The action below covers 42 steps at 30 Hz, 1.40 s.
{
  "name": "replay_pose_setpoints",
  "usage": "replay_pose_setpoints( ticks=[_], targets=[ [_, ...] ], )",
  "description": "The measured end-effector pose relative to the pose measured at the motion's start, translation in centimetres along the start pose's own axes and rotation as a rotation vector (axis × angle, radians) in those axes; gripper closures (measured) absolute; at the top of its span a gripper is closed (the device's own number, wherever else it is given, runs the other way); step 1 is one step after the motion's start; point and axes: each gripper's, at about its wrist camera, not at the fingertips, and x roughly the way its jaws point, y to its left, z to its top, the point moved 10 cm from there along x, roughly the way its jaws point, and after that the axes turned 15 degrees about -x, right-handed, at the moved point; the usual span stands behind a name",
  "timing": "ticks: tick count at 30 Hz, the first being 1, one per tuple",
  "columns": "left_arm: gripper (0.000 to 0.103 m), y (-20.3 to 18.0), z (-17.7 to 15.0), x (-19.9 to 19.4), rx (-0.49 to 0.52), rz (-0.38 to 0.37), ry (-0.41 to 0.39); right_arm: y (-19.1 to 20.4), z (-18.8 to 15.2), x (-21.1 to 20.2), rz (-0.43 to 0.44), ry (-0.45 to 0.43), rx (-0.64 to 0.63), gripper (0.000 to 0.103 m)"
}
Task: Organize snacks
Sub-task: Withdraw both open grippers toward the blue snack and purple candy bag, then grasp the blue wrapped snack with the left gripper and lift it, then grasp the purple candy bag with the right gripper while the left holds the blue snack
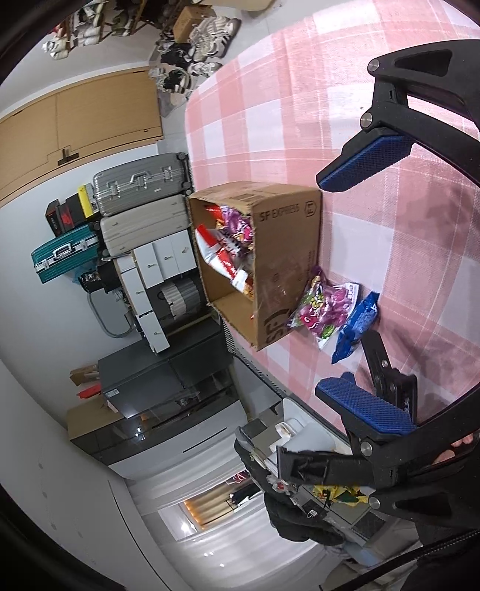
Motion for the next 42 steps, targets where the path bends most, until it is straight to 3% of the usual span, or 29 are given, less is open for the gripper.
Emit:
replay_pose_setpoints(
  ticks=[11,15,16,17,18,19,42],
  targets=[
    [0.002,0.4,0.4,2.9,-0.074,-0.006,0.035,-0.8,-1.1,0.5,0.021,0.008,0.031,0.001],
    [0.010,0.5,0.6,3.2,-0.083,-0.022,0.021,-0.9,-1.4,0.6,0.023,0.009,0.038,0.001],
    [0.020,0.6,0.5,3.3,-0.087,-0.032,0.024,-1.0,-1.5,0.7,0.023,0.009,0.039,0.001],
    [0.040,0.7,0.4,3.5,-0.090,-0.037,0.030,-1.0,-1.5,0.6,0.024,0.009,0.040,0.001],
    [0.054,0.5,0.2,3.9,-0.093,-0.058,0.051,-1.0,-1.5,0.6,0.023,0.009,0.039,0.001],
    [0.060,0.5,0.0,4.1,-0.094,-0.071,0.062,-1.0,-1.5,0.6,0.021,0.008,0.040,0.001],
    [0.060,2.6,-0.2,1.0,-0.128,-0.084,0.009,0.8,-2.1,3.0,0.028,0.088,0.019,0.001]
  ],
)
